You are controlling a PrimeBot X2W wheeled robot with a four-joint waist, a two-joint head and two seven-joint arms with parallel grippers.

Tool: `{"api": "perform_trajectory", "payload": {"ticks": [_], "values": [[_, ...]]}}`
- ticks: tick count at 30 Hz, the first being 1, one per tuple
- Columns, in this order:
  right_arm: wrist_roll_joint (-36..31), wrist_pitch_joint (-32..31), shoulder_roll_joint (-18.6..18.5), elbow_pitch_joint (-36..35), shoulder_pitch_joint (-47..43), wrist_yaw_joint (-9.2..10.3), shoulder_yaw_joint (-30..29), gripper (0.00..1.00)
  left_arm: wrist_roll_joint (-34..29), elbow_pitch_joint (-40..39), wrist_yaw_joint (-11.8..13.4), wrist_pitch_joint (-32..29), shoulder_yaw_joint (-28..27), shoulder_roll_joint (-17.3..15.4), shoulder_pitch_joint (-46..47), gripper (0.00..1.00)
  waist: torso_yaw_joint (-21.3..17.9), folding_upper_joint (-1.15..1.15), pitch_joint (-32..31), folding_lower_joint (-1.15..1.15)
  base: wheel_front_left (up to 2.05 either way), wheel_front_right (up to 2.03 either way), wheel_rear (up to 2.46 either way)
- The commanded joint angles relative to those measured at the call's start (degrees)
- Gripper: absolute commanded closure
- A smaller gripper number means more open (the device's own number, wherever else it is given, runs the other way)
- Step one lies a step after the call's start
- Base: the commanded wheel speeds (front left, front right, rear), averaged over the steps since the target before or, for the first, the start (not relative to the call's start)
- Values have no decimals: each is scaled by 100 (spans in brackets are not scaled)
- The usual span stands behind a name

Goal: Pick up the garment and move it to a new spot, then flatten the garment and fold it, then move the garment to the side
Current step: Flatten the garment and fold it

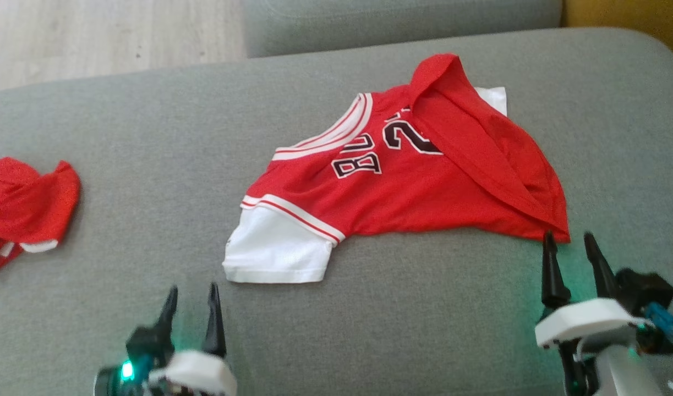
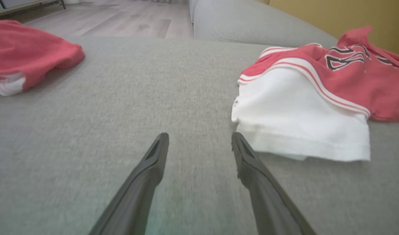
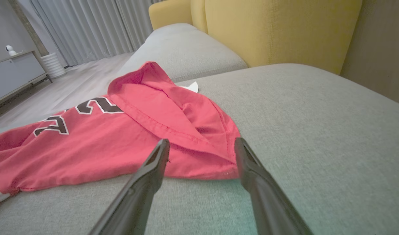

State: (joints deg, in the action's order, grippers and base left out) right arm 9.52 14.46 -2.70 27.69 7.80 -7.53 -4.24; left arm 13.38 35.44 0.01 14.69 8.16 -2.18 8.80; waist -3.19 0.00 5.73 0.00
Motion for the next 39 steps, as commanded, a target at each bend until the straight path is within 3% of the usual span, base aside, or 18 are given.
{"api": "perform_trajectory", "payload": {"ticks": [1,12,27,35,39], "values": [[-20,54,-18,-56,51,4,37,0,-103,-289,0,31,-164,-78,-97,0,97,0,-120,0,0,0,0],[-59,54,-18,28,82,4,-71,0,-103,-776,33,31,-93,-71,-395,0,185,0,-171,0,0,0,0],[-98,54,-18,-350,81,4,690,0,-170,-1140,113,31,9,-70,-386,0,224,0,-169,0,0,0,0],[-30,54,-18,-363,39,4,817,0,-238,-1298,165,31,18,-70,-426,0,249,0,-212,0,0,0,0],[-10,54,-18,-346,55,4,846,0,-90,-1271,13,31,121,-70,-384,0,224,0,-153,0,0,0,0]]}}
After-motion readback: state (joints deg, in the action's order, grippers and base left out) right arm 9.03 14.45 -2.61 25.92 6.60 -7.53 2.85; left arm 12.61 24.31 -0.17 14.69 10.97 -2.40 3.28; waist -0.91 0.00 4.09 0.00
